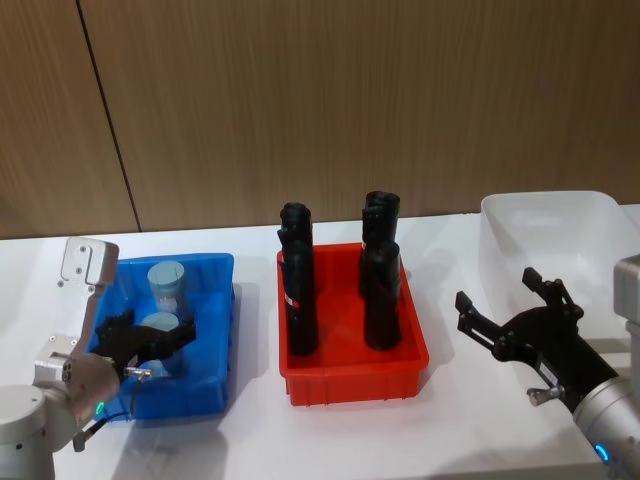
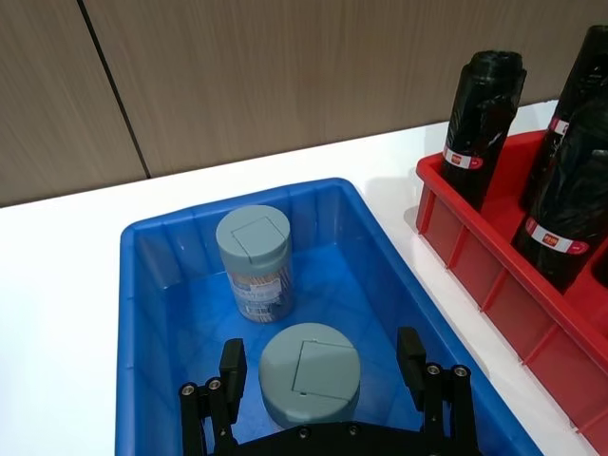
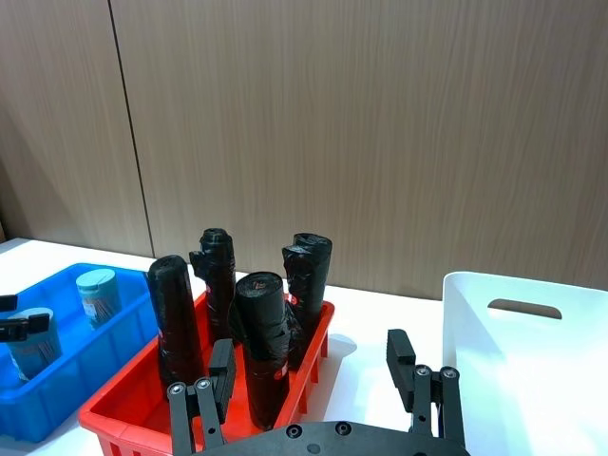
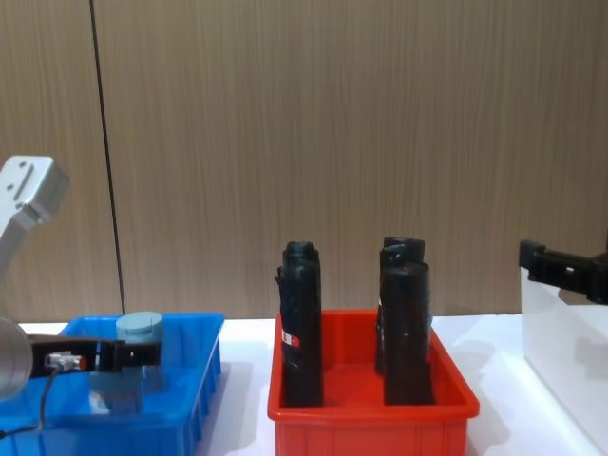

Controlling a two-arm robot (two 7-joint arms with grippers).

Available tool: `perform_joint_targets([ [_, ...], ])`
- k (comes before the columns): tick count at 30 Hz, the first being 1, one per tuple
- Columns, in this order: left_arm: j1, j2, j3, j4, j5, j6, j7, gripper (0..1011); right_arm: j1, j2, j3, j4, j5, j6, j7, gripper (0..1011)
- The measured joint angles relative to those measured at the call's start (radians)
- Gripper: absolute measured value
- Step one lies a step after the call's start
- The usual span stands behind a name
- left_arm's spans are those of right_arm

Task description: Pick the cotton swabs from the blue box and place them into the white box.

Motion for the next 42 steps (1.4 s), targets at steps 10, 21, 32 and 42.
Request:
perform_joint_targets([
  [10, -0.031, -0.014, 0.003, 0.058, 0.016, 0.002, -0.029, 944, 0.0, 0.0, 0.0, 0.0, 0.0, 0.0, 0.0, 1002],
  [21, -0.047, -0.022, 0.003, 0.083, 0.029, 0.008, -0.03, 665, 0.0, 0.0, 0.0, 0.0, 0.0, 0.0, 0.0, 1002],
  [32, -0.036, -0.012, -0.004, 0.034, 0.054, 0.015, -0.013, 665, 0.0, 0.0, 0.0, 0.0, 0.0, 0.0, 0.0, 1002],
  [42, -0.014, 0.016, -0.016, -0.091, 0.091, 0.018, -0.033, 665, 0.0, 0.0, 0.0, 0.0, 0.0, 0.0, 0.0, 1002],
])
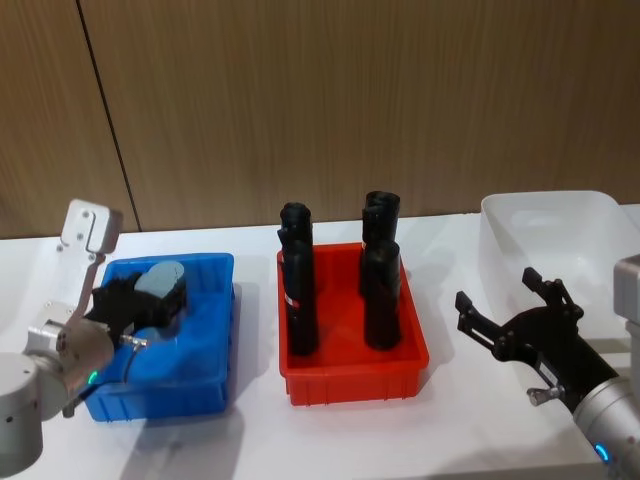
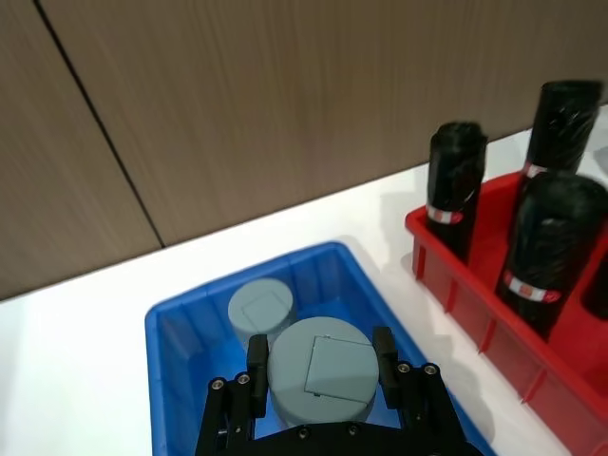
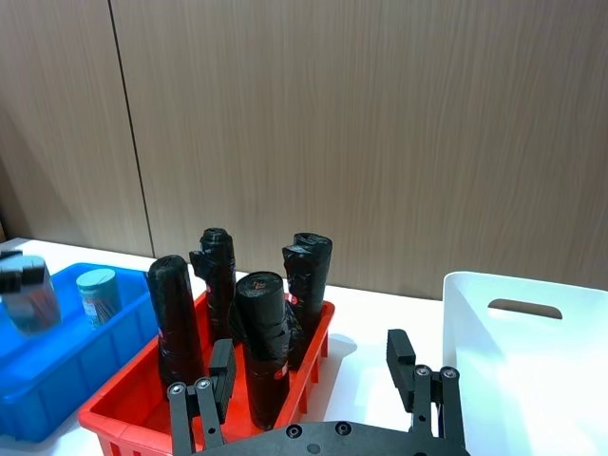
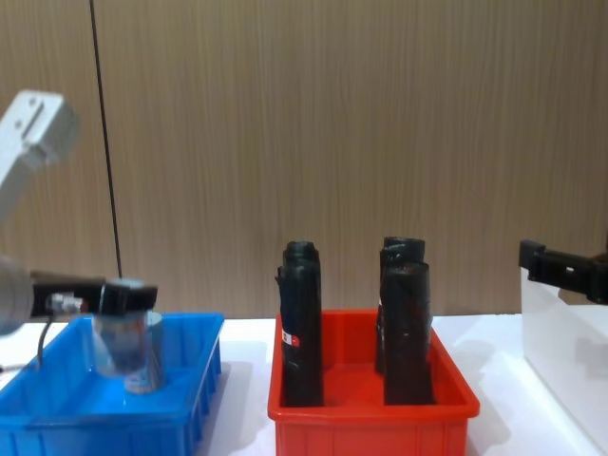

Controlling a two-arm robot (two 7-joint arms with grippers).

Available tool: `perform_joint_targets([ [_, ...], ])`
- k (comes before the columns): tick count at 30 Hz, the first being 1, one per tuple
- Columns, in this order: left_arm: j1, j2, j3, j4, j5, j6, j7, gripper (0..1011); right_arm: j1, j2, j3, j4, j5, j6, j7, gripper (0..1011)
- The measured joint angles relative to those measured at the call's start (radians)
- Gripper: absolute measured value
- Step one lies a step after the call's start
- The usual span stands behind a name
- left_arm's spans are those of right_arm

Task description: Pick the cotton swabs from the blue box and place them into the white box.

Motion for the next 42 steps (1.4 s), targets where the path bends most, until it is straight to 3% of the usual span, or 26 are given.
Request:
perform_joint_targets([
  [10, 0.012, 0.023, -0.01, -0.116, 0.005, -0.001, -0.077, 665, 0.0, 0.0, 0.0, 0.0, 0.0, 0.0, 0.0, 1002],
  [18, 0.013, 0.03, -0.013, -0.189, -0.03, -0.003, -0.16, 665, 0.0, 0.0, 0.0, 0.0, 0.0, 0.0, 0.0, 1002],
  [30, -0.011, 0.012, -0.001, -0.243, -0.088, 0.007, -0.289, 665, 0.0, 0.0, 0.0, 0.0, 0.0, 0.0, 0.0, 1002],
  [42, -0.056, -0.029, 0.027, -0.241, -0.11, 0.028, -0.384, 665, 0.0, 0.0, 0.0, 0.0, 0.0, 0.0, 0.0, 1001],
])
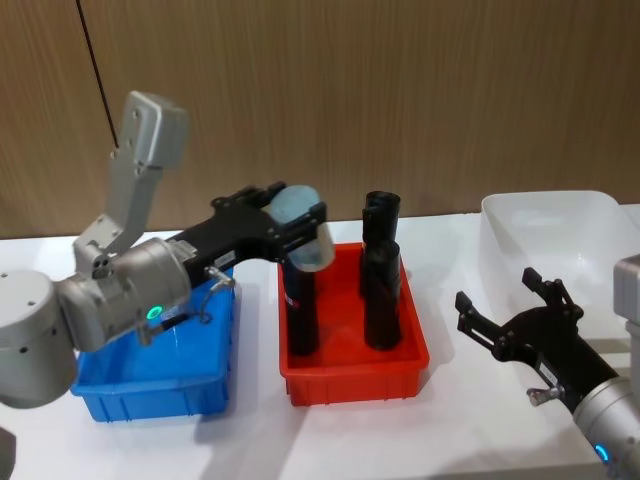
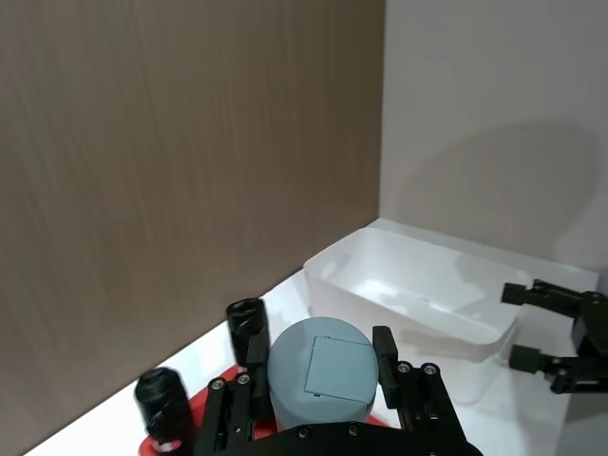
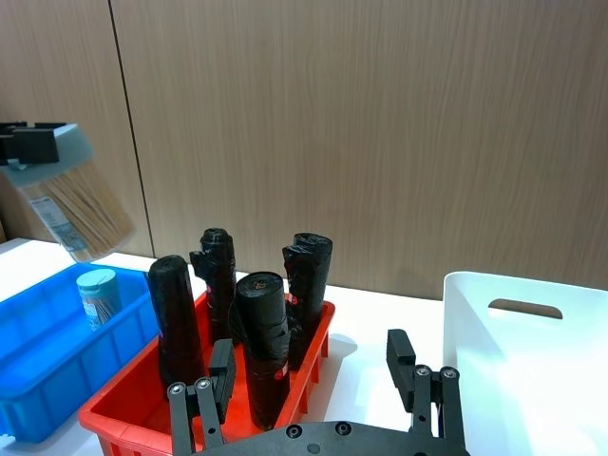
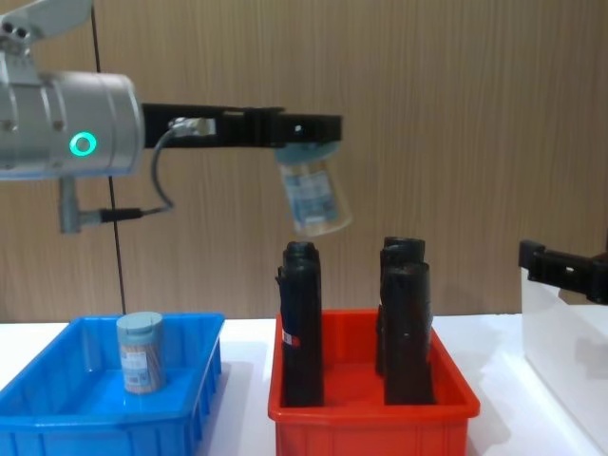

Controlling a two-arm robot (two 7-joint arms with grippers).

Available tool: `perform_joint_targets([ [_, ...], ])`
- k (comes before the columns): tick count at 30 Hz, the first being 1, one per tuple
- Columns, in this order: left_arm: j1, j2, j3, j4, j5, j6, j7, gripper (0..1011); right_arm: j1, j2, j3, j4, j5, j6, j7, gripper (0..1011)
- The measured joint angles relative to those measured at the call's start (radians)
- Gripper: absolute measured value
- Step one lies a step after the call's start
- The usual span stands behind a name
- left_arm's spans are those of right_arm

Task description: Pick the cotton swabs from the blue box and place them into the white box.

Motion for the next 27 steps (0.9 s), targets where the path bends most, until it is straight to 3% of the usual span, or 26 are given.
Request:
perform_joint_targets([
  [20, -0.049, -0.038, 0.023, 0.03, -0.007, 0.012, -0.067, 665, 0.001, -0.001, 0.0, 0.0, -0.002, 0.001, 0.001, 1002],
  [27, -0.053, -0.042, 0.025, 0.032, -0.008, 0.013, -0.073, 665, 0.009, -0.004, -0.005, -0.002, -0.035, 0.018, 0.012, 1001],
])
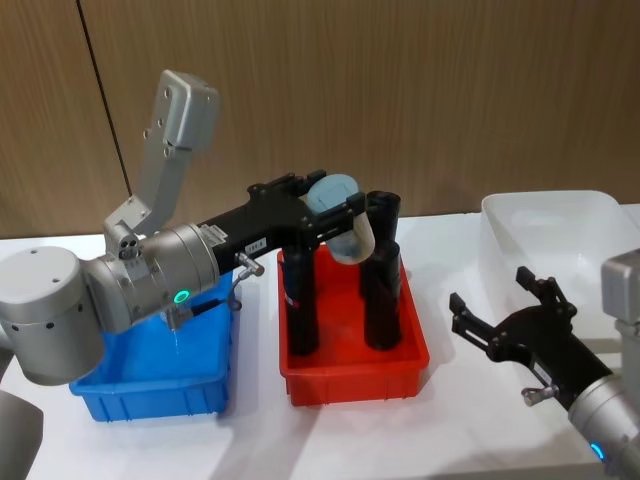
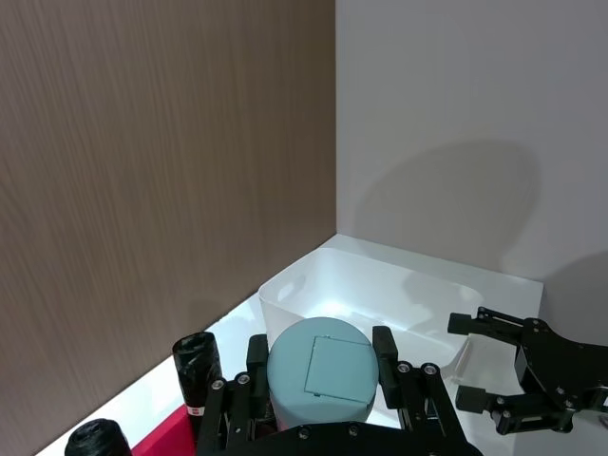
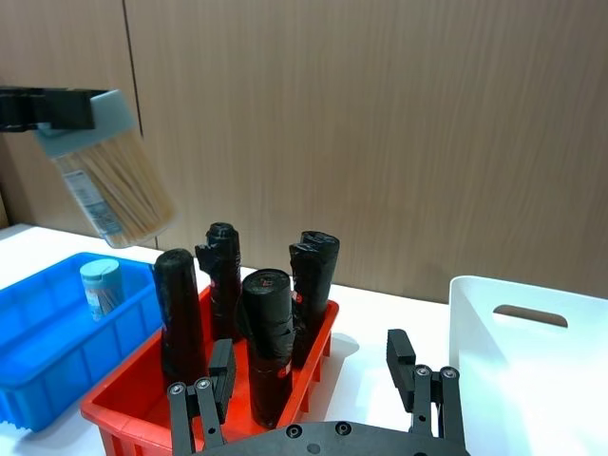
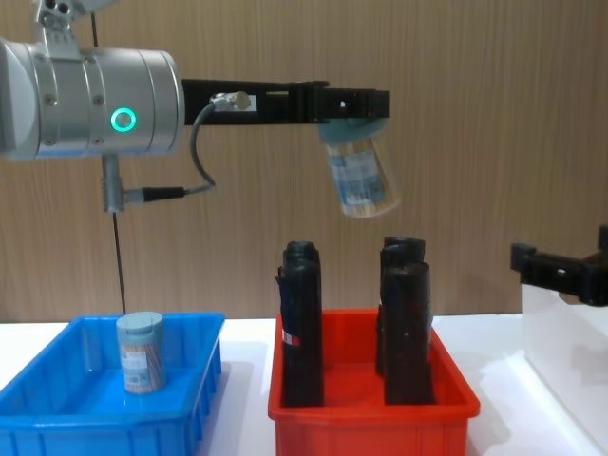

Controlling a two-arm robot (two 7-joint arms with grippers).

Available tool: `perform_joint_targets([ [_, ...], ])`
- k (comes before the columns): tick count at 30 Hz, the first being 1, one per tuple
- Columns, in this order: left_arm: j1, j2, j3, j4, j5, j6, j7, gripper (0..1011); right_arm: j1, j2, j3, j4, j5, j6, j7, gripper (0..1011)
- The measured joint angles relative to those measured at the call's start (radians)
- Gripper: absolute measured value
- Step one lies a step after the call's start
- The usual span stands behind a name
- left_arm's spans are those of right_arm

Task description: Pick the cotton swabs from the blue box and place them into the white box.

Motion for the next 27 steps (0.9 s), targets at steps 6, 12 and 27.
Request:
perform_joint_targets([
  [6, -0.003, -0.002, 0.001, 0.002, -0.001, 0.001, -0.004, 665, 0.018, -0.006, -0.01, -0.003, -0.056, 0.027, 0.025, 1001],
  [12, -0.004, -0.003, 0.002, 0.003, -0.001, 0.001, -0.006, 665, 0.041, -0.016, -0.02, -0.003, -0.109, 0.05, 0.056, 1002],
  [27, -0.006, -0.005, 0.003, 0.004, -0.001, 0.001, -0.009, 665, 0.116, -0.051, -0.042, 0.011, -0.209, 0.094, 0.136, 1002],
])
